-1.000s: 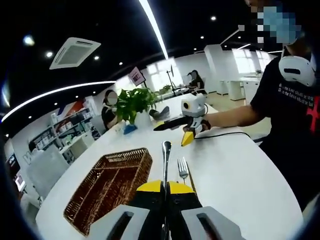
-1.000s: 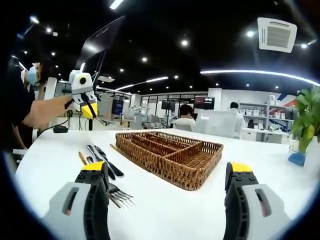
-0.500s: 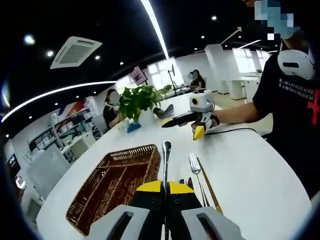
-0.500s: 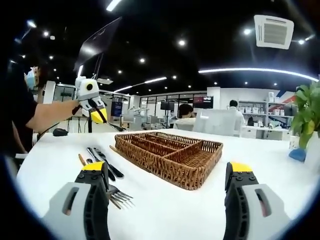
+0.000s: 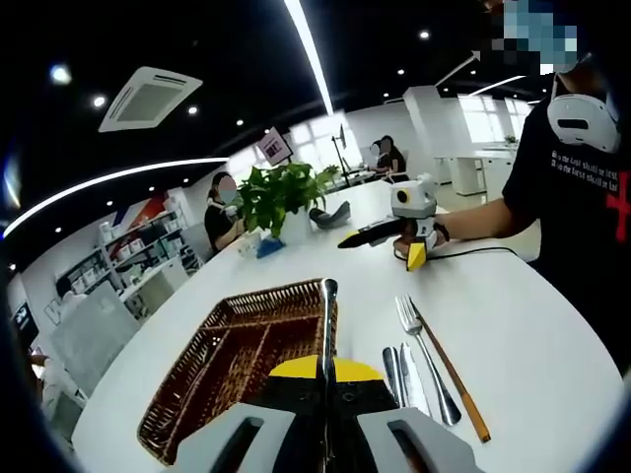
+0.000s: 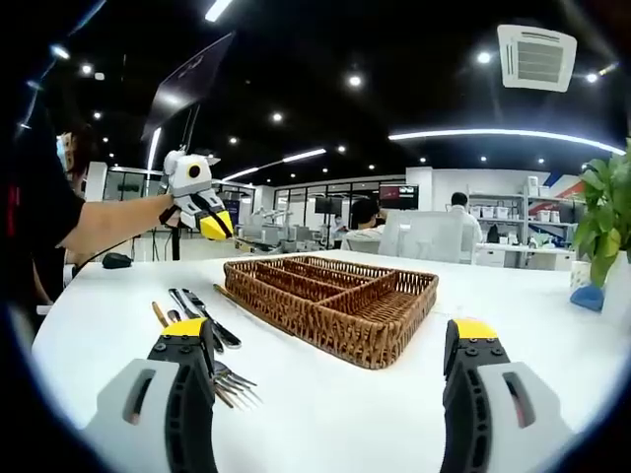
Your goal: Arrange the knives, forks, and spoons in their matching storage slots by inserting each utensil handle-first until every utensil is classified and aligned in the correct compartment
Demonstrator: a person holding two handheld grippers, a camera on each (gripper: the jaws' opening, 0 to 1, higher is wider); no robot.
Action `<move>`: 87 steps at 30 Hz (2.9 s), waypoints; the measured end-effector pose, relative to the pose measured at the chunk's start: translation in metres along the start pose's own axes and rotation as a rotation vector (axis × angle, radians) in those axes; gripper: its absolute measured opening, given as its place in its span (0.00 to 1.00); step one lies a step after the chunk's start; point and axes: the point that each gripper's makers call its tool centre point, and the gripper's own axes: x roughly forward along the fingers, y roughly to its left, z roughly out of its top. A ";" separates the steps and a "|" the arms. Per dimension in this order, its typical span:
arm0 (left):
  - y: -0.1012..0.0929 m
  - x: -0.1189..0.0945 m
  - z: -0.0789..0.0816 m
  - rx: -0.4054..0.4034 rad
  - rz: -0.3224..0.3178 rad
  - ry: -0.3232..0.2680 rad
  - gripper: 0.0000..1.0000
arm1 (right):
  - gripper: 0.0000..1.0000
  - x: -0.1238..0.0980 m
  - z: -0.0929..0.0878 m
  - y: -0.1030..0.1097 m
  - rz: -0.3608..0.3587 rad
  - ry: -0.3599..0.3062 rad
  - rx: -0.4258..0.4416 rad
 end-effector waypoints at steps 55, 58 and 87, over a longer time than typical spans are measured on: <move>0.138 0.040 -0.026 0.040 -0.015 0.003 0.00 | 1.00 0.036 0.000 -0.052 -0.034 0.019 0.081; 0.139 0.041 -0.025 0.043 -0.016 0.001 0.00 | 1.00 0.037 0.000 -0.051 -0.028 0.015 0.084; 0.138 0.049 -0.058 0.034 0.004 0.026 0.00 | 1.00 0.033 -0.007 -0.041 0.009 0.021 0.093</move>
